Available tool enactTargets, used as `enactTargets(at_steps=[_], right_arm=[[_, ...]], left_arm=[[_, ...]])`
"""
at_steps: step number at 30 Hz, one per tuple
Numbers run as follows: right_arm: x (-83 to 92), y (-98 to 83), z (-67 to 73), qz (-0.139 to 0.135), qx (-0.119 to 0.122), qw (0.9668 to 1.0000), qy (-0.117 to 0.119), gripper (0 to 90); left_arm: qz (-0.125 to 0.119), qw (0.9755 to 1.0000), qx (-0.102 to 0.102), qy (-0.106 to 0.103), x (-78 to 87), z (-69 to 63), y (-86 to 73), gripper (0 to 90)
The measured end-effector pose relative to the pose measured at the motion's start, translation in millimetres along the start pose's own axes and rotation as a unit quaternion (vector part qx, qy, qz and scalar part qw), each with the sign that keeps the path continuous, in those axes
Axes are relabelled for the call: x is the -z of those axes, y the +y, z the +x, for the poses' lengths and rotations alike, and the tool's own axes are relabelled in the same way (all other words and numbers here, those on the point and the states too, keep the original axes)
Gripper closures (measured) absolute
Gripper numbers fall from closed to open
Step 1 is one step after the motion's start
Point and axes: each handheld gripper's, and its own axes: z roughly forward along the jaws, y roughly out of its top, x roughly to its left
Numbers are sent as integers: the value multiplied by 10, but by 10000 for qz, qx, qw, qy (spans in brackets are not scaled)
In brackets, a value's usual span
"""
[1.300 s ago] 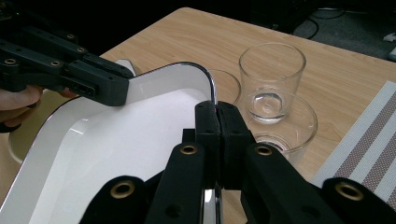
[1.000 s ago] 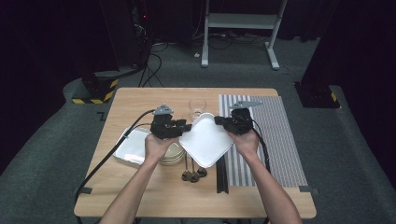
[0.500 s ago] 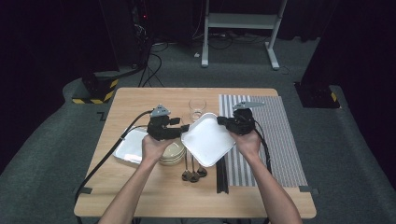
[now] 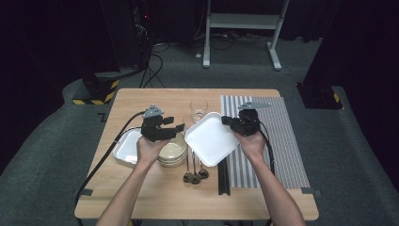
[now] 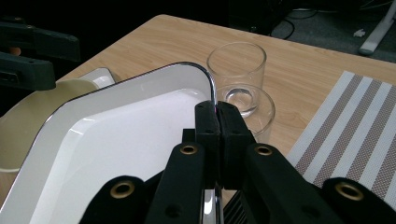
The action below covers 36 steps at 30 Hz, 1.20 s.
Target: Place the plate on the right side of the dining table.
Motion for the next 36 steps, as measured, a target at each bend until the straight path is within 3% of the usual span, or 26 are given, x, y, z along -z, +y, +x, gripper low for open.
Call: enactTargets(at_steps=[36], right_arm=[[224, -29, -141, -155, -179, 9988, -428, 883]], left_arm=[[-186, 9985, 346, 380, 374, 278, -211, 355]])
